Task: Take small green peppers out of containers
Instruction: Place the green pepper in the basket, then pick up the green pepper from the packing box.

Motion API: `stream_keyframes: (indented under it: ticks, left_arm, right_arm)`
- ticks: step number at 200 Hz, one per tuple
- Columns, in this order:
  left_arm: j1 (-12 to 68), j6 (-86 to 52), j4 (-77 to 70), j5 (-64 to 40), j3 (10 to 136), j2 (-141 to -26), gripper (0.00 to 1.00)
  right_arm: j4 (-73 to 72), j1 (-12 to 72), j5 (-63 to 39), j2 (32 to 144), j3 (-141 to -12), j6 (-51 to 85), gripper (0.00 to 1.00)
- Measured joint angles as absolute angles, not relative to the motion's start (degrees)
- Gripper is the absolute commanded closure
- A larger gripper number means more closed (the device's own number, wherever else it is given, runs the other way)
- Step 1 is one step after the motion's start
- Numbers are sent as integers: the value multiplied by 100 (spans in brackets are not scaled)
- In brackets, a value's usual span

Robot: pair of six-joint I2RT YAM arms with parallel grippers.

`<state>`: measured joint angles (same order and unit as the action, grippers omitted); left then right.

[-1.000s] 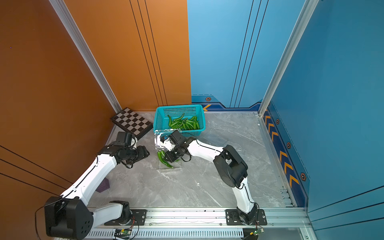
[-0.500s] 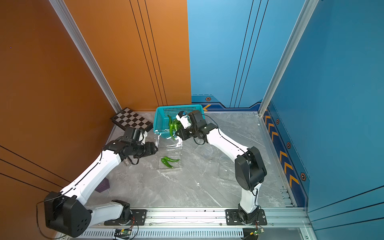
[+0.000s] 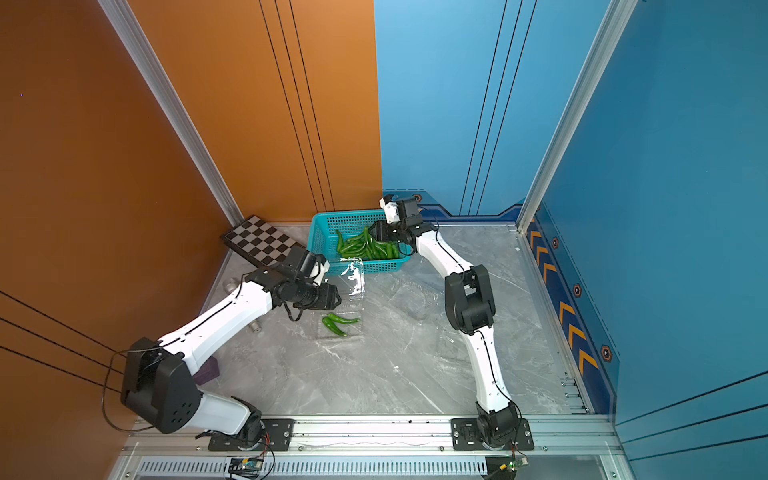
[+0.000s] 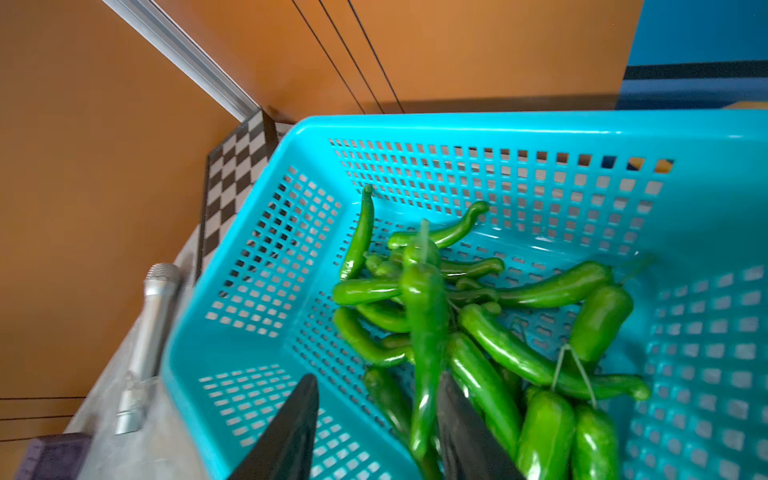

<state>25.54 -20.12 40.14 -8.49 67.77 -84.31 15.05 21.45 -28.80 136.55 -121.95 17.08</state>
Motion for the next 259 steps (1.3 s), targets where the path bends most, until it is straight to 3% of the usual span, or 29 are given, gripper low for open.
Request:
stream_keyframes:
  ticks: [45, 112, 139, 189, 259]
  left_arm:
    - [2930, -1372, 4191, -255, 6910, -8785, 31]
    - [3470, -261, 4283, 609, 6936, -9225, 31]
    - [3686, 154, 4309, 733, 7011, -9548, 32]
    - [3717, 635, 4324, 888, 7271, -10018, 36]
    - [3719, 969, 4381, 1031, 7391, -10748, 41]
  right_arm:
    - [1444, 2130, -2877, 13281, -11657, 1704, 42]
    - [781, 1988, -2849, 9411, -8256, 1848, 41]
    - [508, 1894, -2781, 8429, -7100, 2010, 41]
    - [504, 1776, -2650, 7898, -5850, 2287, 41]
    - [513, 1581, -2630, 7446, -5660, 2390, 41]
